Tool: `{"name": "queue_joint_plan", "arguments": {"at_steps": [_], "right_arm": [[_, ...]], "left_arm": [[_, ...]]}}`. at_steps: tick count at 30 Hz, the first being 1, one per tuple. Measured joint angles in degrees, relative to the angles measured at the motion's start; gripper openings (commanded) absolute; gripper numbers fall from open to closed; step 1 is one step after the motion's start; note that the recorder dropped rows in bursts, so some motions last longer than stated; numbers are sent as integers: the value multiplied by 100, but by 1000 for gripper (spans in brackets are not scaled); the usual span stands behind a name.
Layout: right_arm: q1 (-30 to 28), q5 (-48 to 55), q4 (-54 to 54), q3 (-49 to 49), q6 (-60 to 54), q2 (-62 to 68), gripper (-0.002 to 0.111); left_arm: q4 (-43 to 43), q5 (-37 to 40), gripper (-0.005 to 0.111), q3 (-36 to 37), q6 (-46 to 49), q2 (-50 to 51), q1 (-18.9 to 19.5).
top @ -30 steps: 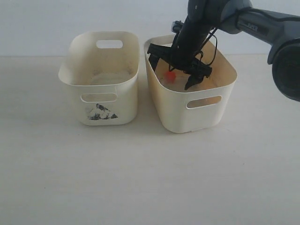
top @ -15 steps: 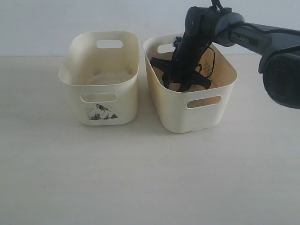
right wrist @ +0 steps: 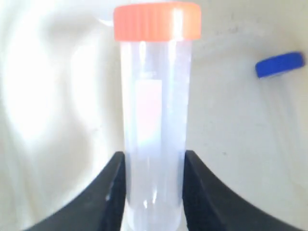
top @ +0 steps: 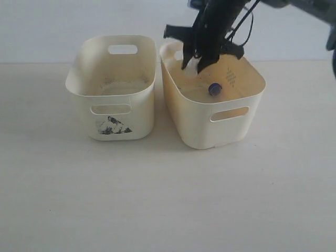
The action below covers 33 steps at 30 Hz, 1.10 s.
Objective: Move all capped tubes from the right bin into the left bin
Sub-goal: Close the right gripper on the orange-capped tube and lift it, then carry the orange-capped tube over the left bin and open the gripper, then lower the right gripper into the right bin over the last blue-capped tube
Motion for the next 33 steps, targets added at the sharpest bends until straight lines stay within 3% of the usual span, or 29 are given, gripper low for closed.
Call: {"name": "queue_joint_plan", "arguments": {"at_steps": [4, 7, 12, 14, 20, 22, 23, 25, 26, 33], "right_arm": [[0, 142, 156, 0, -540, -608, 1], [47, 76, 861, -10, -1394, -858, 1], [466, -364, 1457, -10, -2779, -862, 2], [624, -447, 1495, -10, -2985, -808, 11], [819, -822, 1507, -10, -3047, -625, 56], [819, -918, 1449, -10, -2969, -625, 50], [819, -933, 1402, -10, -2913, -625, 40], [819, -976, 1290, -10, -2749, -625, 8], [819, -986, 1262, -10, -2710, -625, 1], [732, -686, 688, -10, -2596, -768, 1]], "left_arm": [[0, 0, 4, 0, 0, 0, 0], [0, 0, 4, 0, 0, 0, 0], [0, 0, 4, 0, 0, 0, 0], [0, 0, 4, 0, 0, 0, 0], [0, 0, 4, 0, 0, 0, 0], [0, 0, 4, 0, 0, 0, 0], [0, 0, 4, 0, 0, 0, 0], [0, 0, 4, 0, 0, 0, 0], [0, 0, 4, 0, 0, 0, 0], [0, 0, 4, 0, 0, 0, 0]]}}
